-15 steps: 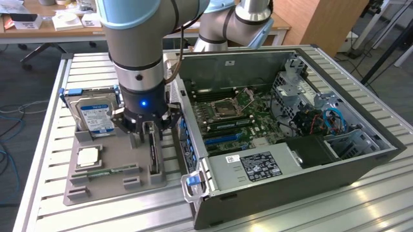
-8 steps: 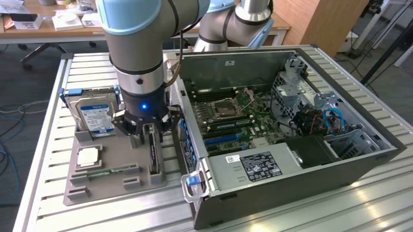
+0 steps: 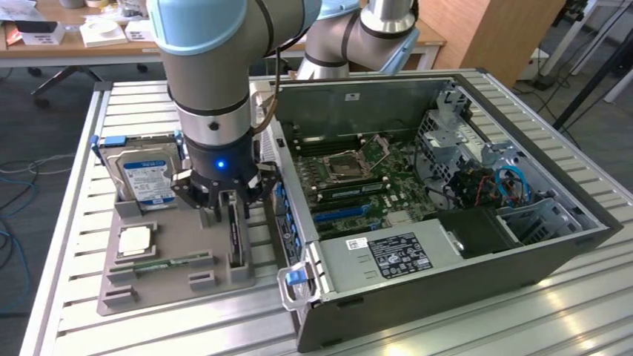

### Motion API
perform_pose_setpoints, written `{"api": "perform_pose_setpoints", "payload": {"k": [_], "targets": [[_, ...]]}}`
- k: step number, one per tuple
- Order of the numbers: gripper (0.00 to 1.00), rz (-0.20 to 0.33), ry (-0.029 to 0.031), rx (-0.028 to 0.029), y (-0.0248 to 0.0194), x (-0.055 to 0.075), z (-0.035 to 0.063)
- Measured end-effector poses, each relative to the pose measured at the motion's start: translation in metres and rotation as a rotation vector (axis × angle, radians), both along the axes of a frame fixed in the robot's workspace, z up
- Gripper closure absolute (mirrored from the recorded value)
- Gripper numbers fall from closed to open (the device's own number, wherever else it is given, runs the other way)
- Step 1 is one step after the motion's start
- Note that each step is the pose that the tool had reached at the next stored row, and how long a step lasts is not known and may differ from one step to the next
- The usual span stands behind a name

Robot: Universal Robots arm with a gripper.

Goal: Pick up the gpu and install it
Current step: 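Pick up the gpu and move the gpu toward the slot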

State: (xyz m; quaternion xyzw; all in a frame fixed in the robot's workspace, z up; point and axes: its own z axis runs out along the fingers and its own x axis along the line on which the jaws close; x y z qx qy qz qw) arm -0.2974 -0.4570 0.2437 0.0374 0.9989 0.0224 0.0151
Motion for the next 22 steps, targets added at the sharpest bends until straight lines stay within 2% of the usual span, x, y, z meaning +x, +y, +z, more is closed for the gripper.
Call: {"api": "perform_pose_setpoints", "payload": {"k": [6,12,22], "targets": [[0.53,0.000,0.0002,-0.0001,-0.0012,-0.0002,-0.0002],[0.53,0.000,0.0001,-0.0001,-0.0070,-0.0001,-0.0008],[0.53,0.000,0.0002,-0.0003,-0.0073,-0.0001,-0.0012]]}}
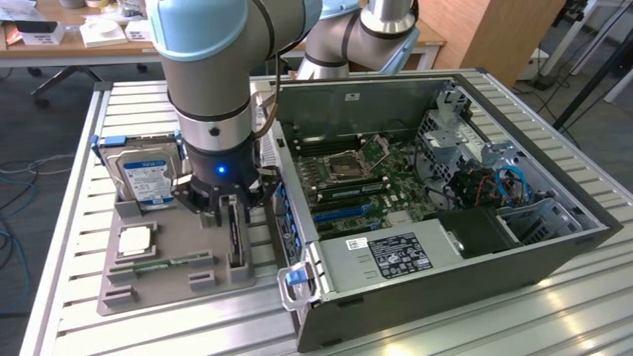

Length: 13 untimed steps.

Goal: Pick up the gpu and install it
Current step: 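Pick up the gpu and move the gpu toward the slot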

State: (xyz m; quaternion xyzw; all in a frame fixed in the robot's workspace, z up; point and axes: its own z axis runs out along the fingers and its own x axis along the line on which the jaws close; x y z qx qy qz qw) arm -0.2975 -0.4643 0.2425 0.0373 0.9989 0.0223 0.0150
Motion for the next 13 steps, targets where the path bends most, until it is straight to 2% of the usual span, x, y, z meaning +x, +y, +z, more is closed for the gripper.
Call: {"api": "perform_pose_setpoints", "payload": {"k": [13], "targets": [[0.53,0.000,-0.0001,0.0000,-0.0001,0.0001,-0.0047]]}}
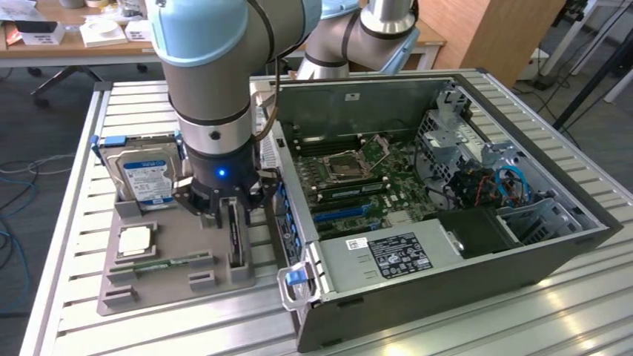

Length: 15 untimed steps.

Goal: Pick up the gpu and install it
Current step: 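Pick up the gpu and move the gpu toward the slot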

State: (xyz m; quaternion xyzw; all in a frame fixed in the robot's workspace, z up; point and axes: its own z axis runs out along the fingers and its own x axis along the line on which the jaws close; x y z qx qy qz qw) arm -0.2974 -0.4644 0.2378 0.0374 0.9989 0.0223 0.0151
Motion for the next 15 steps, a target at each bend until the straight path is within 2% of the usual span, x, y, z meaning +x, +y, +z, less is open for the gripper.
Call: {"api": "perform_pose_setpoints", "payload": {"k": [15], "targets": [[0.53,0.000,-0.0002,0.0001,-0.0013,0.0017,-0.0040]]}}
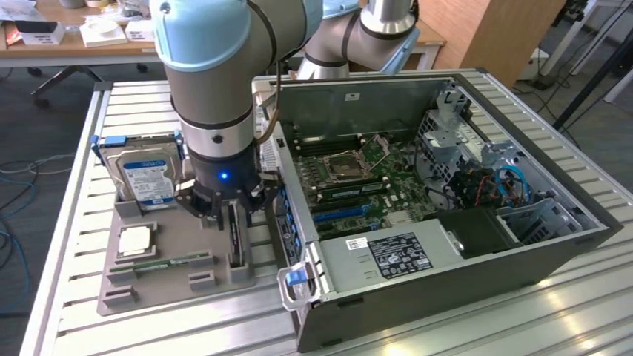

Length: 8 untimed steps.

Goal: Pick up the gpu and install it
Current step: 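Pick up the gpu and move the gpu toward the slot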

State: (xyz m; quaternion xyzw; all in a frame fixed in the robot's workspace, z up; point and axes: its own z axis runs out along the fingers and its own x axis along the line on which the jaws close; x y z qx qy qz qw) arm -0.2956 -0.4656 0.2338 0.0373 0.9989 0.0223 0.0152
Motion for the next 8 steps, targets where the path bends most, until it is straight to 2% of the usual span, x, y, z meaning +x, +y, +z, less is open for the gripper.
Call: {"api": "perform_pose_setpoints", "payload": {"k": [8], "targets": [[0.53,0.000,0.0001,-0.0002,0.0001,-0.0006,-0.0009]]}}
